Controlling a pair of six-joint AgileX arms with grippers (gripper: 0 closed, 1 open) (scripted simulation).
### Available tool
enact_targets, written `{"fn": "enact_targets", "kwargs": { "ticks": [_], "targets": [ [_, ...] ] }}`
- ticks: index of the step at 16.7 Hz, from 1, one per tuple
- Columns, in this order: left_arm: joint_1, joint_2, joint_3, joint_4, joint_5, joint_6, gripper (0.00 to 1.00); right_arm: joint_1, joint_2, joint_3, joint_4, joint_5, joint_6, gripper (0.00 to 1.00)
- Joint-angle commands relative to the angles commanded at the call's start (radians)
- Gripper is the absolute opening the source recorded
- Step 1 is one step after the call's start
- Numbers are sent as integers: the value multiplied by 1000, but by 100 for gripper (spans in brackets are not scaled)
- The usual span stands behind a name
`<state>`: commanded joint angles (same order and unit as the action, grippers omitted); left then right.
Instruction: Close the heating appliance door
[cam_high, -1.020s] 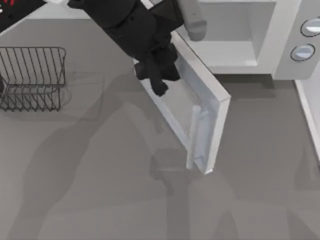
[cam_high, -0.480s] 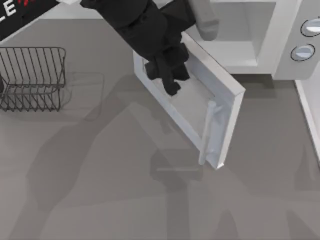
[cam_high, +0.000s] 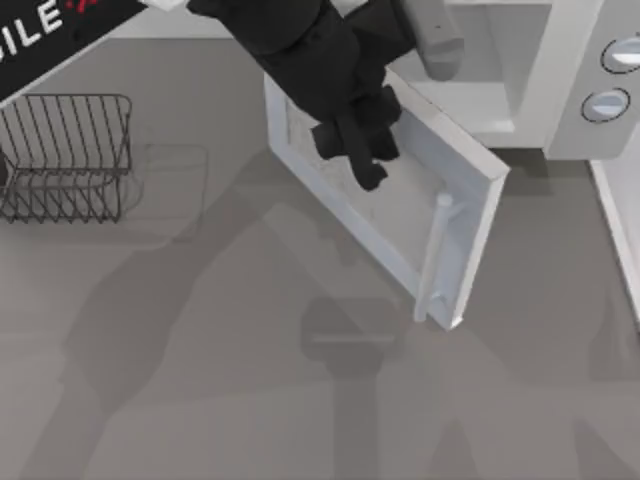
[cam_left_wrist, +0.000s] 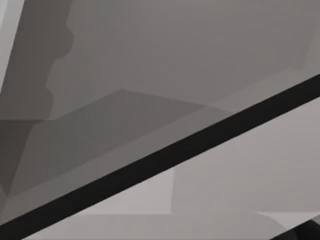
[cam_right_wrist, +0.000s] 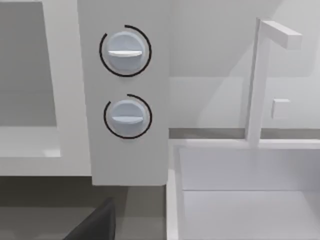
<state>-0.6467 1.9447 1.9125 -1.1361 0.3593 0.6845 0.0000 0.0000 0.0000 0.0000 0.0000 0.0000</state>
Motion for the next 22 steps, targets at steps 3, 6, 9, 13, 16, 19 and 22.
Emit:
{"fn": "enact_targets", "kwargs": {
  "ticks": [3, 6, 9, 13, 16, 19, 22],
  "targets": [
    [-15, 18, -3, -17, 7, -1, 0, 0, 0, 0, 0, 0, 0, 100],
    [-38, 53, -1, -45, 14, -14, 0, 0, 0, 0, 0, 0, 0, 100],
    [-49, 66, 22, -47, 6, -31, 0, 0, 0, 0, 0, 0, 0, 100],
    [-40, 50, 68, -6, -15, -39, 0, 0, 0, 0, 0, 0, 0, 100],
    [-42, 51, 66, -7, -14, -38, 0, 0, 0, 0, 0, 0, 0, 100],
    [-59, 68, 65, -28, -5, -39, 0, 0, 0, 0, 0, 0, 0, 100],
    [-82, 107, 77, -57, 1, -52, 0, 0, 0, 0, 0, 0, 0, 100]
  ]
}}
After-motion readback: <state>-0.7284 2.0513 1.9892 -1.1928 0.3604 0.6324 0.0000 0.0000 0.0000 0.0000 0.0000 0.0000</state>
